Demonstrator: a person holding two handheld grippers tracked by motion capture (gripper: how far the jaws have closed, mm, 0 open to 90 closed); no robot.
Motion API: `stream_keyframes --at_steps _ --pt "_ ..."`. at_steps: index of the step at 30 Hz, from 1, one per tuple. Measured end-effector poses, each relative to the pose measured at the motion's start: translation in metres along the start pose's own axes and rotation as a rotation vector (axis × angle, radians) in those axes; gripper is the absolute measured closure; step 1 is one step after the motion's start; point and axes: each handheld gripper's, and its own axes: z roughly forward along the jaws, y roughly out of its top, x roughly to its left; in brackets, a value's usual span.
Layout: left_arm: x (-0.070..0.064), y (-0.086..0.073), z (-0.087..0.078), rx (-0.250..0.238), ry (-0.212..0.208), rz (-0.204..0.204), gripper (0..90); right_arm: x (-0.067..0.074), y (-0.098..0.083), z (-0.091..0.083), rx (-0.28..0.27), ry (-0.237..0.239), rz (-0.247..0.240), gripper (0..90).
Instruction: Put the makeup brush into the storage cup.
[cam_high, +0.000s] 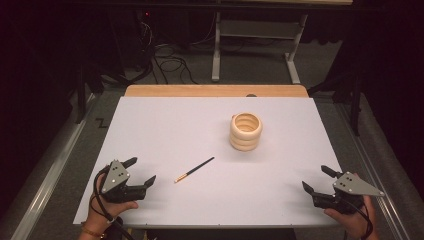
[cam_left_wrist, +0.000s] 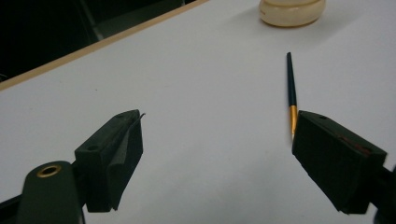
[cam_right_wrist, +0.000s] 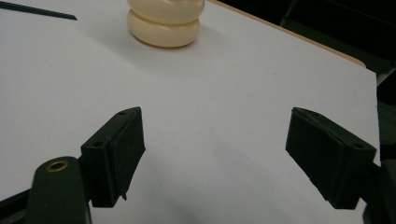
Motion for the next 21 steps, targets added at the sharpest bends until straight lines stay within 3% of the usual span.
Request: stream_keyframes --at_steps 4,11,21 --pt "0.000 0.001 0.004 0.040 -0.034 0.000 16.8 0.000 0.000 0.000 -0.006 0.002 0.002 20.3" --pt "-0.004 0.013 0.012 0.125 -0.076 0.057 19.7 0.001 0.000 0.002 0.008 0.007 -0.002 20.3" --pt "-0.014 0.032 0.018 0.160 -0.102 0.130 25.5 0.002 0.000 0.003 0.022 0.014 -0.008 20.3"
